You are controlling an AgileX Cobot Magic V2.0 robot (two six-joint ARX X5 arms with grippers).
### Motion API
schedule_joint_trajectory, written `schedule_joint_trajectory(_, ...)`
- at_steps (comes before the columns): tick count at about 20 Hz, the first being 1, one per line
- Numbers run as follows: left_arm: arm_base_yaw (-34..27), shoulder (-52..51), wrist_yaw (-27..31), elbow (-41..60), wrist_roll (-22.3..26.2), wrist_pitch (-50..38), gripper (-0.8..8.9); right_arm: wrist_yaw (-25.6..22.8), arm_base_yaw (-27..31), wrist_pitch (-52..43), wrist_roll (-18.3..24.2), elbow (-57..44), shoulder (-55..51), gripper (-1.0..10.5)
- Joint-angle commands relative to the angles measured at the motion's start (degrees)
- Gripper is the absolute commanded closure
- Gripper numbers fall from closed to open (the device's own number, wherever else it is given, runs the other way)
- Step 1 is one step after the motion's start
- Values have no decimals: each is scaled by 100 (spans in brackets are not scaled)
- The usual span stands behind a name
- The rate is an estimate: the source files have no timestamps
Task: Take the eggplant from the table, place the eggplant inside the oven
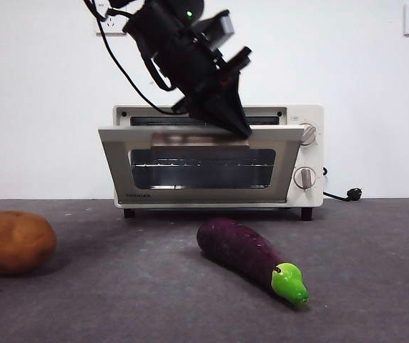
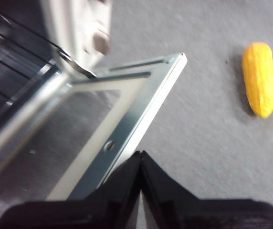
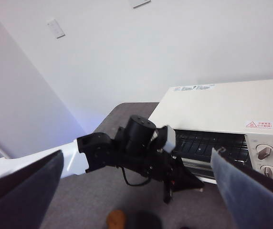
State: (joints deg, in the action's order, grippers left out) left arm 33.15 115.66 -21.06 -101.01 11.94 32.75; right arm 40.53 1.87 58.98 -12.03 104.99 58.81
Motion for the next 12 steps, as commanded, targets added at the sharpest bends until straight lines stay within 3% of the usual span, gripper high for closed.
schedule_joint_trajectory(1, 33, 190, 260, 120, 2, 81, 819, 22, -9, -17, 44, 22, -17, 382)
schedule_joint_trajectory(12, 345, 190, 155, 120, -140, 225, 819, 22, -9, 70, 24, 22, -17, 382)
